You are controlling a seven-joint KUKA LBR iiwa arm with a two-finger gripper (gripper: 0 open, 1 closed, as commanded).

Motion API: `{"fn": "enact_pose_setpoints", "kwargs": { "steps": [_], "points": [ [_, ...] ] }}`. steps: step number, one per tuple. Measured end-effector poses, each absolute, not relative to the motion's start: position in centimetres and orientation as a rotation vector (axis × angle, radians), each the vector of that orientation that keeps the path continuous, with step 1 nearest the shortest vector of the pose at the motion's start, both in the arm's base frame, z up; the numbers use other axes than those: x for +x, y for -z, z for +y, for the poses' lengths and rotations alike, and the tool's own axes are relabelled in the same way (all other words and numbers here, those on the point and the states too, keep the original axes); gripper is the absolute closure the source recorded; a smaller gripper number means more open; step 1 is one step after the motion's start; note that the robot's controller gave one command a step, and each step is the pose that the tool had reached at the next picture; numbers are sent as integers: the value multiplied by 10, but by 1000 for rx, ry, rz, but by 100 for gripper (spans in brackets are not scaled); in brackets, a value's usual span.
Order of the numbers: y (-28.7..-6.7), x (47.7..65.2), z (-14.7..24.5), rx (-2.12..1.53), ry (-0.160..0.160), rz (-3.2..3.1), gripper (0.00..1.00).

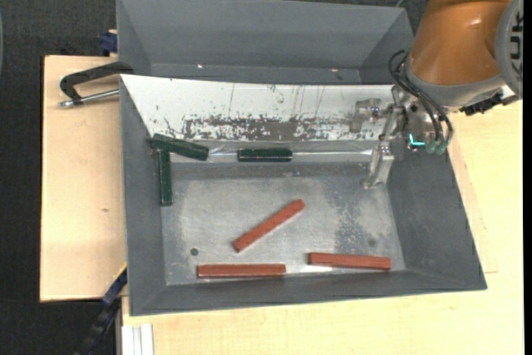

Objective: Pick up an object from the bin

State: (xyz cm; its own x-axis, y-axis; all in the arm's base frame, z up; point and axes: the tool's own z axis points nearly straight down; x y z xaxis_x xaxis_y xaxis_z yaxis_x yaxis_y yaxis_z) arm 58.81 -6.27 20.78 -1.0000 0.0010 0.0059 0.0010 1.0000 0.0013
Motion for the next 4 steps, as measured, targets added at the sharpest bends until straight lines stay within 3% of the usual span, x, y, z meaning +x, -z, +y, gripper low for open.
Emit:
{"fn": "enact_pose_setpoints", "kwargs": {
  "steps": [1, 2, 3, 4],
  "points": [
    [-213, 590, -63, 0, 1, -3144, 0],
    [-152, 566, -51, -46, 1, -3148, 0],
    [-108, 561, -20, -92, 3, -3139, 0],
    [-87, 537, 7, 62, 0, -3144, 0]
  ]
}}
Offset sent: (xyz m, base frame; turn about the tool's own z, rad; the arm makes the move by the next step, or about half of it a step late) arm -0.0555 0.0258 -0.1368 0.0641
